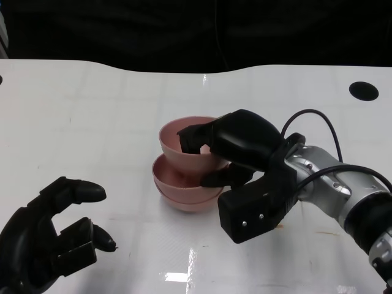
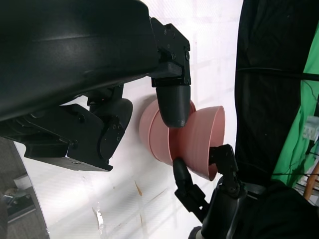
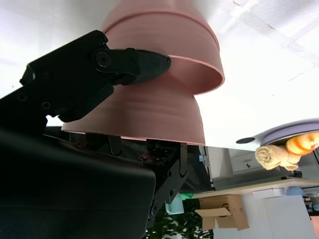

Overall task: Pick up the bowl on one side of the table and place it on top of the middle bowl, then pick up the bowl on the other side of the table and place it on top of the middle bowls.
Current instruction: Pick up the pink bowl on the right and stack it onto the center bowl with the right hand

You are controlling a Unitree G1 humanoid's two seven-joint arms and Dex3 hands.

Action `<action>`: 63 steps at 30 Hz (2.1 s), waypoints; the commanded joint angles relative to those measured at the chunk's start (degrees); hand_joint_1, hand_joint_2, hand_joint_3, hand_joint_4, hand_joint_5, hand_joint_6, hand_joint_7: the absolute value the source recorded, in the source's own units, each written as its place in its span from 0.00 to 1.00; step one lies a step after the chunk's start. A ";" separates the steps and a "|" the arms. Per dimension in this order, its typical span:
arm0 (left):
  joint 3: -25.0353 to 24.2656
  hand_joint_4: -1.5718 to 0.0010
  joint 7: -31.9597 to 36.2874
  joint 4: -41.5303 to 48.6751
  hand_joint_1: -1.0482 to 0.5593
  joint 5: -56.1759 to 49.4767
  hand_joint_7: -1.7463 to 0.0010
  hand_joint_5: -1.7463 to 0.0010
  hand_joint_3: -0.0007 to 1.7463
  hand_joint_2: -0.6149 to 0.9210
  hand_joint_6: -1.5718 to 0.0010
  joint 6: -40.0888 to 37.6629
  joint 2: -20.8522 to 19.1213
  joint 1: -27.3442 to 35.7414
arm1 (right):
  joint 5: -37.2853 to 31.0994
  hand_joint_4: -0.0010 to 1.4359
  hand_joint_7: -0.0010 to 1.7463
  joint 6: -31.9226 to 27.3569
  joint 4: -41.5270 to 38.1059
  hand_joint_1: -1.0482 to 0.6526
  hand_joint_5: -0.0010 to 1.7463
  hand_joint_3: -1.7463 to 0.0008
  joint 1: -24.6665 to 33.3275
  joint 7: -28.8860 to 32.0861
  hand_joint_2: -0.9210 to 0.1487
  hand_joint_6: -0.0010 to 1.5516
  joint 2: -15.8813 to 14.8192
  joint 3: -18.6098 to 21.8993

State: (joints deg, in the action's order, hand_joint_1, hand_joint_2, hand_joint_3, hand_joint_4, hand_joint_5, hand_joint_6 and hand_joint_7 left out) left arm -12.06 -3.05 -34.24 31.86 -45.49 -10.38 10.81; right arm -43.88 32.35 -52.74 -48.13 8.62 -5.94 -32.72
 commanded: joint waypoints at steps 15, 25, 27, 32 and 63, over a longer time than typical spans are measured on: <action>-0.33 0.65 0.67 -1.24 0.84 -0.20 0.00 0.00 0.76 1.00 0.84 -0.82 -0.01 0.13 | -0.50 0.64 1.00 1.13 -6.30 0.47 1.00 0.68 -2.77 4.01 0.13 0.42 1.56 -2.56; -0.03 0.64 0.14 -0.49 0.84 -0.61 0.00 0.00 0.76 1.00 0.83 -0.13 -0.23 -0.28 | -1.16 0.64 1.00 1.55 -7.04 0.47 1.00 0.69 -3.78 4.80 0.15 0.42 2.00 -3.99; -0.15 0.64 -0.08 -0.30 0.85 -0.40 0.00 0.00 0.76 1.00 0.84 0.00 -0.17 -0.33 | -1.30 0.63 0.95 1.12 -6.90 0.47 1.00 0.71 -4.07 4.61 0.14 0.42 1.97 -4.18; -0.19 0.64 -0.13 -0.25 0.85 -0.32 0.00 0.00 0.76 1.00 0.84 0.02 -0.13 -0.35 | -1.45 0.63 0.91 0.98 -6.94 0.47 1.00 0.72 -4.18 4.64 0.14 0.44 2.01 -4.19; 0.17 0.65 0.30 -0.83 0.85 -1.05 0.00 0.00 0.76 1.00 0.86 -0.21 -0.17 -0.07 | -1.88 0.60 0.64 1.20 -6.96 0.46 1.00 0.91 -4.09 5.25 0.00 0.53 2.00 -5.55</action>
State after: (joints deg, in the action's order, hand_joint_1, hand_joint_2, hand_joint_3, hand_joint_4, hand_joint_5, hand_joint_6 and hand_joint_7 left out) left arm -11.65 -3.03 -34.67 31.27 -45.78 -10.24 10.45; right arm -45.56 33.38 -59.21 -51.57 14.08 -3.77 -38.03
